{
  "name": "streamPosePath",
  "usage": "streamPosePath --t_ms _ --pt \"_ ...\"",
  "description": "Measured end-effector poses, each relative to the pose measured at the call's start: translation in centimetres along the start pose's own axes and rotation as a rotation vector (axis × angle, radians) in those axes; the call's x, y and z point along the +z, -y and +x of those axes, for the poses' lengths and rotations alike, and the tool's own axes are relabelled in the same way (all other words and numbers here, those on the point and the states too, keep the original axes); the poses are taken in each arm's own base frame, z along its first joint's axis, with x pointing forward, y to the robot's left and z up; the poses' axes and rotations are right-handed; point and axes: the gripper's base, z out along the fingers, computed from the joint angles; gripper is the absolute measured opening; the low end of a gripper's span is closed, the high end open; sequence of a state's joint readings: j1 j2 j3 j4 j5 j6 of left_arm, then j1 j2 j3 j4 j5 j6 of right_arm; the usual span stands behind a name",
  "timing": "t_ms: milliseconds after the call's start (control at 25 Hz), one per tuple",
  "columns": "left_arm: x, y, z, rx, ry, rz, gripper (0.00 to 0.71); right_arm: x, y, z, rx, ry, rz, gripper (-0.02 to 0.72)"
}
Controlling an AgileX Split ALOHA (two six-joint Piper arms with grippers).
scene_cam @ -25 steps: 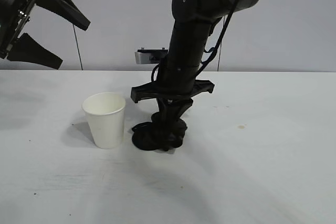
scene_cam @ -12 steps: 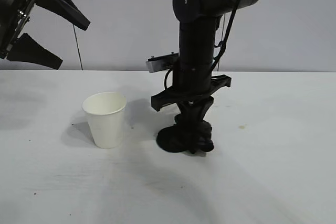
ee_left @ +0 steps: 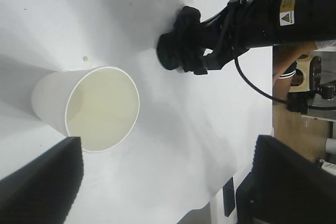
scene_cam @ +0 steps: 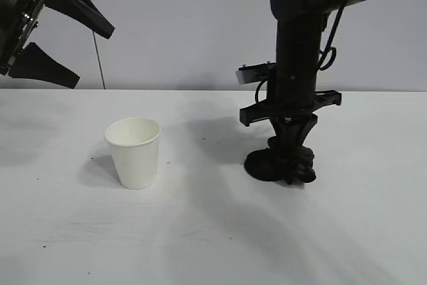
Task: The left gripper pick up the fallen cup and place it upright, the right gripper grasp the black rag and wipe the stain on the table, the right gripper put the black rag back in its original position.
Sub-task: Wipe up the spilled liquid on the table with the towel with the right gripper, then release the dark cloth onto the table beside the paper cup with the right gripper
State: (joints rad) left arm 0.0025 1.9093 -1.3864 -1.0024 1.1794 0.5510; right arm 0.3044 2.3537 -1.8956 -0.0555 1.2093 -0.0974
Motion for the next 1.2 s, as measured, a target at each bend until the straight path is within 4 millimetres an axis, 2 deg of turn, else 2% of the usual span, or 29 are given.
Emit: streamPosePath --t_ms 160,520,800,920,1200 --pt "0.0 0.0 0.0 0.000 0.002 -0.001 0.629 -0.6 0.9 0.2 0.011 0.010 0.015 0.022" --pt "0.0 0.0 0.0 0.000 0.002 -0.001 0.629 -0.4 0.9 0.3 0.013 0.006 0.011 0.022" --pt "0.0 0.0 0.0 0.000 0.005 -0.003 0.629 0.2 0.6 1.6 0.013 -0.044 -0.001 0.022" --pt "0.0 0.0 0.0 0.000 0.005 -0.003 0.629 -0.4 0.6 1.8 0.013 -0.034 0.000 0.022" --pt "0.0 0.0 0.0 0.000 0.005 -0.003 0.629 -3.5 1.1 2.1 0.023 0.031 0.011 0.022"
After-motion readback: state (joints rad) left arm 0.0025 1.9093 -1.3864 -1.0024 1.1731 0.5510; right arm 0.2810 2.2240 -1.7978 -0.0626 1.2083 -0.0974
